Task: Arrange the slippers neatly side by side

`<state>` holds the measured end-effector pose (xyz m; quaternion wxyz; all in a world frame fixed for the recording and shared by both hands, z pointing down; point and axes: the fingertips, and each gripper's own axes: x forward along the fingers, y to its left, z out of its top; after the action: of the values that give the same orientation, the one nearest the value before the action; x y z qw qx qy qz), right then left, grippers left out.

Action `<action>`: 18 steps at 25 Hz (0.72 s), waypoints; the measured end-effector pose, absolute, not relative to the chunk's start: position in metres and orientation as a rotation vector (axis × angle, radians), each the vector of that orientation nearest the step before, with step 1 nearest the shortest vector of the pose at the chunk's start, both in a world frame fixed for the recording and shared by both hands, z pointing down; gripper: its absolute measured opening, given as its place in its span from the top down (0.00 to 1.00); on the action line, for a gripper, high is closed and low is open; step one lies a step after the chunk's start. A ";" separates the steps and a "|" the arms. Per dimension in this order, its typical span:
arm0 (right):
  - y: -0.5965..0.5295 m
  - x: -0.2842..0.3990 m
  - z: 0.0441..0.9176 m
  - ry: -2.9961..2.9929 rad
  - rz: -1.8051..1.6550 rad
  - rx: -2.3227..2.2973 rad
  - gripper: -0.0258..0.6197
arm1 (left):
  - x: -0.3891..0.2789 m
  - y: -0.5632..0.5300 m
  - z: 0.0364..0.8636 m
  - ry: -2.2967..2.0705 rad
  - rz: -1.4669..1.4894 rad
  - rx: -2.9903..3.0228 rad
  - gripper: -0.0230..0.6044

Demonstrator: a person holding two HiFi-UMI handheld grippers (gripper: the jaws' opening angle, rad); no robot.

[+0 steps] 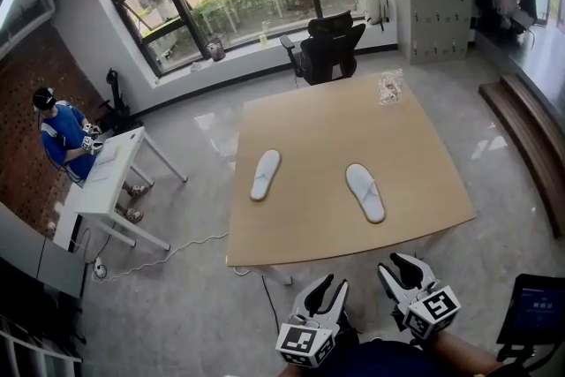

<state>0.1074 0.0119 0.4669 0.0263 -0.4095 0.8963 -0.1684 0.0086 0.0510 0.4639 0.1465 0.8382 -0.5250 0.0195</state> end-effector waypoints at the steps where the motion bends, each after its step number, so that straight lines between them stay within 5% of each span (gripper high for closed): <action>1: 0.006 0.103 0.467 2.773 -0.508 -1.270 0.73 | 0.004 0.045 0.463 -1.510 0.061 2.405 0.77; 18: -0.069 0.041 0.474 2.757 -0.551 -1.392 0.73 | -0.063 -0.026 0.473 -1.422 0.021 2.421 0.77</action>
<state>0.0406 -0.0694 0.4736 0.0020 -0.4438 0.8788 -0.1755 -0.0634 -0.0264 0.4727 0.1660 0.8504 -0.4993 0.0075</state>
